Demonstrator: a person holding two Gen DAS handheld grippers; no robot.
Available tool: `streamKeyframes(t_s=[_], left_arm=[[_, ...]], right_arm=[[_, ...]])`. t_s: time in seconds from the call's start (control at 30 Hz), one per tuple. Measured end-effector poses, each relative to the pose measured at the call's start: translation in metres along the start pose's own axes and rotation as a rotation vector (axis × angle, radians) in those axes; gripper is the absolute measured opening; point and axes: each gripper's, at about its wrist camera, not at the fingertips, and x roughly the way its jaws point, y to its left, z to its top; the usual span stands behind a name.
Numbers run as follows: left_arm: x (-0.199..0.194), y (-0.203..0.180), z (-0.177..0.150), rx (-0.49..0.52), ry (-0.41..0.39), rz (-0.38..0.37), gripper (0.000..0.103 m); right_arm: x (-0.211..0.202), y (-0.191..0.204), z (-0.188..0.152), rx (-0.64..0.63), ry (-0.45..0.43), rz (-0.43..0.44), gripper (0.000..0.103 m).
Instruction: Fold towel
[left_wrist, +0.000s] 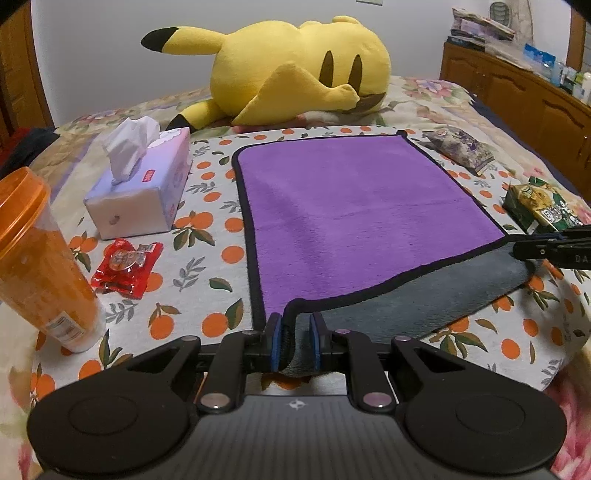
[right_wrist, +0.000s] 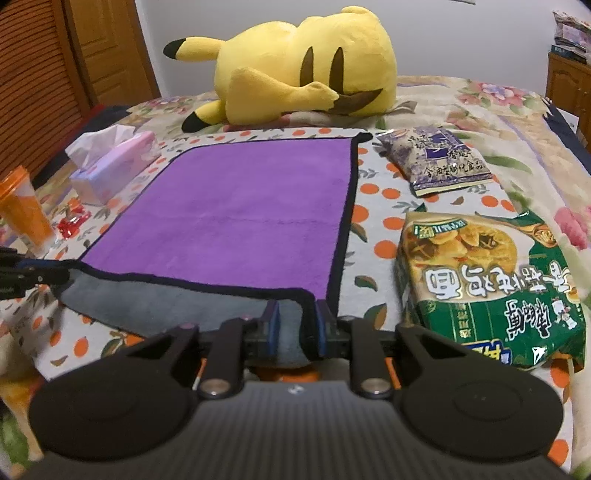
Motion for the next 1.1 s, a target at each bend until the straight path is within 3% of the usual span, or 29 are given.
streamKeyframes(t_s=[0.1, 0.2, 1.1], left_arm=[[0.001, 0.0, 0.0, 0.001, 0.001, -0.002, 0.015], [0.0, -0.001, -0.001, 0.004, 0.002, -0.007, 0.007], [-0.033, -0.001, 0.016, -0.03, -0.16, -0.02, 0.006]], right_arm=[[0.0, 0.001, 0.0, -0.002, 0.008, 0.015, 0.022], [0.0, 0.002, 0.0, -0.022, 0.011, 0.018, 0.005], [-0.021, -0.001, 0.013, -0.037, -0.144, 0.019, 0.004]])
